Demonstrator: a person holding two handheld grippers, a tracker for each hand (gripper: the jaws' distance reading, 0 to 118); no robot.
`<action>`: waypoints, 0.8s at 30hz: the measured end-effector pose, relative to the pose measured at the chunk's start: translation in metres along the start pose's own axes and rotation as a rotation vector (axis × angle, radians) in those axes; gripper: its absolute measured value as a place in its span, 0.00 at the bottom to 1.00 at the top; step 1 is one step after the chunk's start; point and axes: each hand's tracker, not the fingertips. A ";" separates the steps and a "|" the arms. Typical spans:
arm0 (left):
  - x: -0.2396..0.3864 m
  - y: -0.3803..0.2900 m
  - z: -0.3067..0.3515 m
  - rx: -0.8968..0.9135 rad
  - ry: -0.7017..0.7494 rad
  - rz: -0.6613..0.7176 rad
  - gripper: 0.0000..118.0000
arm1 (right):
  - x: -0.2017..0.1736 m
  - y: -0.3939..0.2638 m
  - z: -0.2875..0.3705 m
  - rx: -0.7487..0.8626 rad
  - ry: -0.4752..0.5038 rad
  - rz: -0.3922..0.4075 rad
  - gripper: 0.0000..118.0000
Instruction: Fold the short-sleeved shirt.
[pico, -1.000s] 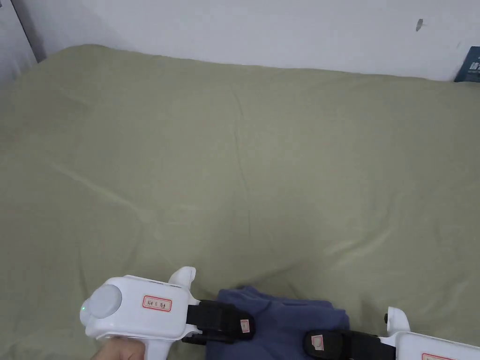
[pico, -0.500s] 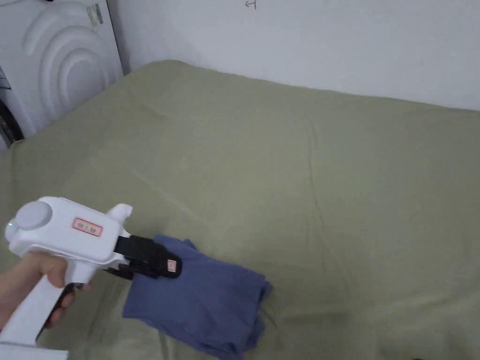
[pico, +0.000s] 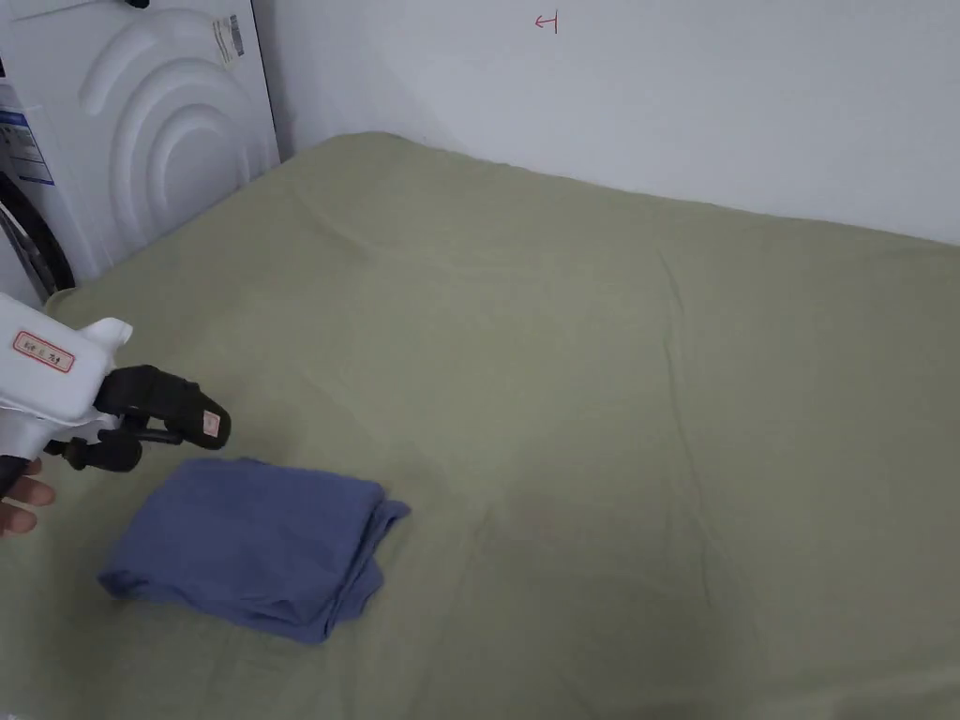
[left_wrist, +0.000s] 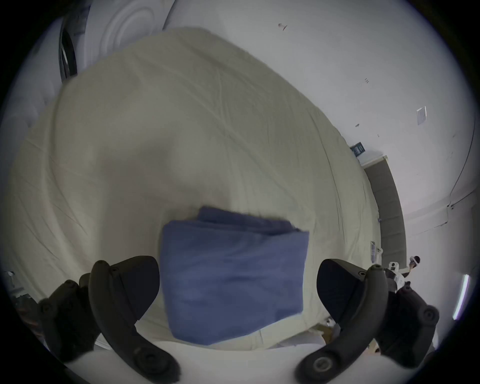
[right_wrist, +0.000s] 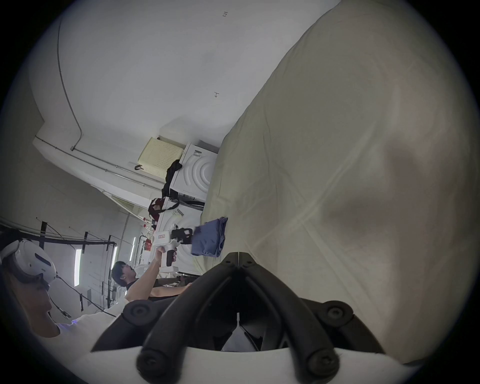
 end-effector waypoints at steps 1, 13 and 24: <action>0.005 -0.002 0.008 0.055 0.001 0.010 1.00 | -0.001 0.001 0.002 0.004 0.004 0.004 0.01; 0.243 -0.106 0.001 0.347 -0.131 -0.042 0.03 | -0.073 0.024 0.060 0.216 -0.184 0.334 0.01; 0.462 -0.213 -0.020 0.873 0.134 -0.474 0.03 | -0.167 0.009 0.084 0.730 -0.790 0.927 0.01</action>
